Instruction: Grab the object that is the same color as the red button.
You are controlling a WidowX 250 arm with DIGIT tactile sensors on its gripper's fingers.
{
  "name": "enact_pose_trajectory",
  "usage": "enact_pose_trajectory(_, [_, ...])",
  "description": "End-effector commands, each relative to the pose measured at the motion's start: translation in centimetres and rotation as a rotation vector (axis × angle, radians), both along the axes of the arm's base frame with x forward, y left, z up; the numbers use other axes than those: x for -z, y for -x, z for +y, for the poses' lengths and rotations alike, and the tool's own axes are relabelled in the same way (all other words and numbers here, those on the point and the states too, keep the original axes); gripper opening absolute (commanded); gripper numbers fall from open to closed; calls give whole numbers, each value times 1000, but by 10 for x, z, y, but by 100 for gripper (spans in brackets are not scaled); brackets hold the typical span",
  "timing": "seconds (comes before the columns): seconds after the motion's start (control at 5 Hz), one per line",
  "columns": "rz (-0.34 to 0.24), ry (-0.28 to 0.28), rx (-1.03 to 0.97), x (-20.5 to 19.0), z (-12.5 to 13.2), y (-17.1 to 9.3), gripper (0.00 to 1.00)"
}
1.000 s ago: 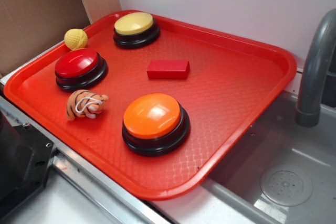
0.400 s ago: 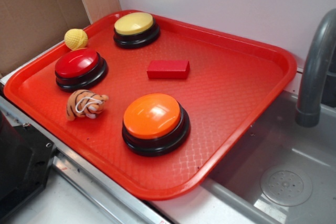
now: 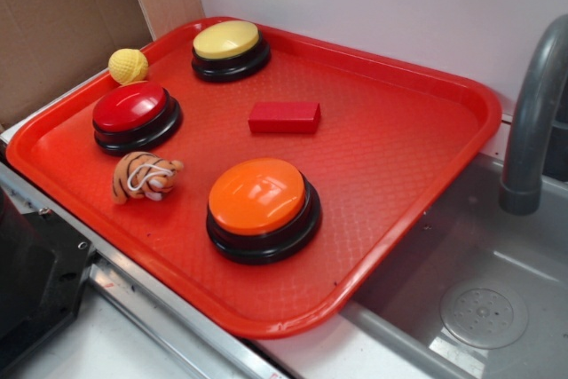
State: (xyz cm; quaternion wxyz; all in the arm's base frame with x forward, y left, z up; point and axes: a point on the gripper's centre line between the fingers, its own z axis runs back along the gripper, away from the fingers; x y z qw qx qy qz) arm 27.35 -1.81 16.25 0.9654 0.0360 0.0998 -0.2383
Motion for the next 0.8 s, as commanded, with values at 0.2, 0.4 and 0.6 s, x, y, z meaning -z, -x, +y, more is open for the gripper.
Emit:
enact_pose_trajectory(0.2, [101, 38, 465, 110, 22, 6, 100])
enact_pose_trajectory(0.4, [146, 40, 461, 129, 12, 4, 100])
enact_pose_trajectory(0.6, [122, 34, 479, 120, -3, 10, 100])
